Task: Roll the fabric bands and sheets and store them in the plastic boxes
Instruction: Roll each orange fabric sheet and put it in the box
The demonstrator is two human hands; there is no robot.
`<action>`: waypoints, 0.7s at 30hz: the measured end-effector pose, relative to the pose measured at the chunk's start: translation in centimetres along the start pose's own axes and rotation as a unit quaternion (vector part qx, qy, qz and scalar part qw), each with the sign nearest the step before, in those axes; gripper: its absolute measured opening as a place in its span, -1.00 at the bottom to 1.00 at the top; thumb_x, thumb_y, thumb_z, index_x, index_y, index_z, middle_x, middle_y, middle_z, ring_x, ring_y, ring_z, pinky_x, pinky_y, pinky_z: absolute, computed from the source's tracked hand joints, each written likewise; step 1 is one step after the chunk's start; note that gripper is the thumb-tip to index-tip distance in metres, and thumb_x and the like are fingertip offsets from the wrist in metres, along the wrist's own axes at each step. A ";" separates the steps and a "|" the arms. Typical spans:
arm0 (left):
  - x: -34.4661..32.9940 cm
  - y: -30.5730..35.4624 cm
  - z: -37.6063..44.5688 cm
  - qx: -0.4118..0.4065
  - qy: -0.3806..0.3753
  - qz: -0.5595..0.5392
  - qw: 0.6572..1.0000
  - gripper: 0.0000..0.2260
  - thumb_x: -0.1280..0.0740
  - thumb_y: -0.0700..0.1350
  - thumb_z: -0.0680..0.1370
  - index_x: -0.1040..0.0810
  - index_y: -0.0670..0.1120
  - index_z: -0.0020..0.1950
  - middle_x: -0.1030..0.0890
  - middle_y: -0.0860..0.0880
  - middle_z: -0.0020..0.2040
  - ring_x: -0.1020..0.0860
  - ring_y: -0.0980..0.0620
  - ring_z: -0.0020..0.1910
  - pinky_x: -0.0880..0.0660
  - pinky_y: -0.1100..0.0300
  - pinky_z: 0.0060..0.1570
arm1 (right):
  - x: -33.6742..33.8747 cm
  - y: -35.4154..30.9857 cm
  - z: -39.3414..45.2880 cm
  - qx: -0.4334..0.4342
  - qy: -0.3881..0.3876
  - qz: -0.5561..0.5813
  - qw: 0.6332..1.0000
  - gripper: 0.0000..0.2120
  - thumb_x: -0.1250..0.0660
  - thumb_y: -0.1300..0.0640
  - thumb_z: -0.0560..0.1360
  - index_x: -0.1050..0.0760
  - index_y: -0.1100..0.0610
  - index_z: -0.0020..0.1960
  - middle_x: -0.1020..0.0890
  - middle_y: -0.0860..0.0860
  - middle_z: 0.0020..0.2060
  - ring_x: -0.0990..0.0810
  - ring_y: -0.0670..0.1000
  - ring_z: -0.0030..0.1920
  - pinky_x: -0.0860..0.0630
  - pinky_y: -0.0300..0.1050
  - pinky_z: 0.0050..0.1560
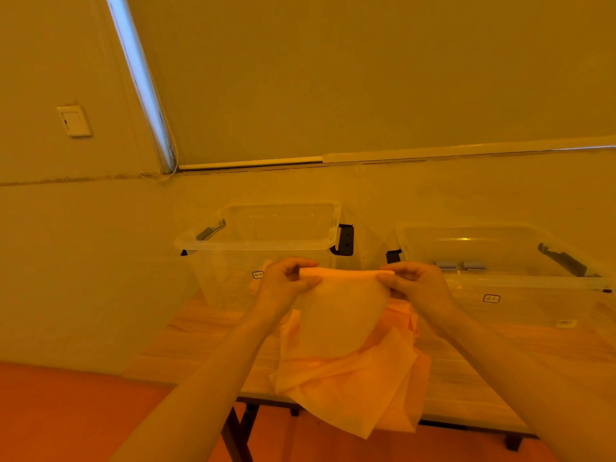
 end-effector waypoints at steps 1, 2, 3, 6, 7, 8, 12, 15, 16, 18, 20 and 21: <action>0.0 0.0 0.0 -0.001 -0.001 -0.003 1.000 -0.79 -0.41 -0.25 0.46 -0.59 -0.02 0.05 -0.60 -0.01 0.06 -0.57 0.08 0.01 -0.56 0.34 -0.24 | 0.0 0.0 0.0 0.000 0.002 -0.002 1.000 -0.89 -0.41 0.22 0.45 -0.61 0.11 -0.03 -0.66 0.01 -0.11 -0.66 -0.04 -0.12 -0.60 -0.24 -0.24; 0.0 0.1 0.0 -0.001 -0.001 -0.003 1.000 -0.80 -0.41 -0.24 0.47 -0.59 -0.02 0.04 -0.60 -0.02 0.06 -0.58 0.07 0.00 -0.55 0.34 -0.25 | 0.0 0.0 0.1 0.000 0.004 -0.003 1.000 -0.88 -0.40 0.21 0.46 -0.61 0.11 -0.01 -0.66 0.00 -0.10 -0.65 -0.04 -0.11 -0.59 -0.24 -0.23; -0.1 0.1 0.0 0.000 0.001 -0.003 1.000 -0.83 -0.40 -0.23 0.48 -0.59 -0.02 0.03 -0.60 -0.02 0.05 -0.58 0.06 -0.01 -0.55 0.33 -0.27 | 0.0 -0.1 0.1 0.000 0.004 0.000 1.000 -0.88 -0.39 0.20 0.47 -0.61 0.10 0.01 -0.65 0.00 -0.09 -0.64 -0.04 -0.09 -0.59 -0.23 -0.22; -0.2 0.1 -0.1 0.006 0.012 0.007 1.000 -0.89 -0.38 -0.18 0.51 -0.59 -0.04 0.02 -0.61 -0.03 0.01 -0.58 0.05 -0.05 -0.52 0.31 -0.26 | -0.1 -0.1 0.0 0.000 -0.016 0.001 1.000 -0.86 -0.38 0.20 0.48 -0.59 0.05 0.02 -0.65 -0.01 -0.05 -0.64 -0.02 -0.05 -0.59 -0.22 -0.19; -0.2 0.0 -0.1 0.006 0.014 0.012 1.000 -0.89 -0.37 -0.17 0.51 -0.59 -0.05 0.02 -0.61 -0.04 0.01 -0.58 0.05 -0.05 -0.51 0.31 -0.26 | -0.2 0.0 0.0 -0.001 -0.026 -0.002 1.000 -0.83 -0.39 0.22 0.47 -0.59 0.06 0.03 -0.65 -0.01 -0.04 -0.64 -0.02 -0.04 -0.60 -0.22 -0.19; -0.2 0.0 0.0 0.007 0.015 0.017 1.000 -0.90 -0.37 -0.16 0.51 -0.59 -0.05 0.02 -0.62 -0.04 0.00 -0.59 0.05 -0.05 -0.51 0.32 -0.27 | -0.2 0.0 0.0 -0.003 -0.033 -0.004 0.999 -0.80 -0.41 0.24 0.44 -0.58 0.07 0.04 -0.65 0.00 -0.04 -0.64 -0.01 -0.04 -0.60 -0.22 -0.20; -0.2 0.0 -0.1 0.013 0.010 0.007 1.000 -0.86 -0.39 -0.19 0.50 -0.59 -0.07 0.05 -0.62 -0.03 0.00 -0.59 0.06 -0.05 -0.54 0.35 -0.28 | -0.2 0.2 0.0 0.002 -0.021 -0.015 1.000 -0.89 -0.41 0.20 0.45 -0.60 0.09 -0.02 -0.67 0.00 -0.11 -0.66 -0.06 -0.13 -0.58 -0.27 -0.27; -0.2 0.1 -0.2 0.010 -0.003 -0.004 1.000 -0.83 -0.41 -0.24 0.47 -0.61 -0.06 0.04 -0.62 -0.01 0.00 -0.60 0.05 -0.03 -0.55 0.36 -0.25 | -0.2 0.4 0.0 0.002 -0.011 -0.025 1.000 -0.94 -0.38 0.13 0.49 -0.62 0.09 -0.08 -0.67 0.02 -0.15 -0.65 -0.04 -0.15 -0.59 -0.23 -0.25; -0.2 0.2 -0.2 0.010 -0.005 -0.006 1.000 -0.84 -0.41 -0.25 0.47 -0.62 -0.07 0.02 -0.63 -0.01 -0.01 -0.60 0.05 -0.03 -0.55 0.36 -0.25 | -0.1 0.5 0.1 0.000 -0.010 -0.028 1.000 -0.94 -0.38 0.12 0.49 -0.62 0.09 -0.08 -0.67 0.03 -0.14 -0.65 -0.02 -0.13 -0.60 -0.19 -0.20; -0.2 0.2 -0.2 0.011 -0.005 -0.006 1.000 -0.86 -0.41 -0.24 0.48 -0.62 -0.05 -0.01 -0.63 -0.01 -0.03 -0.60 0.05 -0.05 -0.55 0.37 -0.26 | -0.1 0.5 0.0 -0.008 -0.007 -0.018 1.000 -0.94 -0.38 0.14 0.48 -0.62 0.09 -0.06 -0.67 0.01 -0.12 -0.64 -0.01 -0.08 -0.61 -0.14 -0.12; -0.2 0.2 -0.2 0.008 -0.001 0.006 1.000 -0.89 -0.40 -0.20 0.49 -0.61 -0.02 -0.04 -0.62 0.03 -0.06 -0.59 0.09 -0.08 -0.53 0.39 -0.30 | -0.1 0.3 0.0 -0.010 -0.006 0.010 1.000 -0.90 -0.38 0.20 0.48 -0.60 0.07 -0.02 -0.66 -0.03 -0.10 -0.63 -0.04 -0.05 -0.61 -0.14 -0.08; -0.2 0.2 -0.2 0.006 0.003 0.014 1.000 -0.90 -0.40 -0.18 0.49 -0.61 -0.01 -0.04 -0.62 0.05 -0.07 -0.58 0.11 -0.09 -0.52 0.40 -0.32 | -0.2 0.1 -0.1 -0.007 -0.008 0.016 1.000 -0.88 -0.38 0.22 0.48 -0.60 0.06 -0.02 -0.66 -0.03 -0.09 -0.63 -0.05 -0.04 -0.61 -0.14 -0.07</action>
Point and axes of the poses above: each hand's wrist, its own z-axis towards the middle knuckle, its own x-axis out of the back of the hand, y = z × x, the point moved 3 cm from there along z, towards the middle knuckle
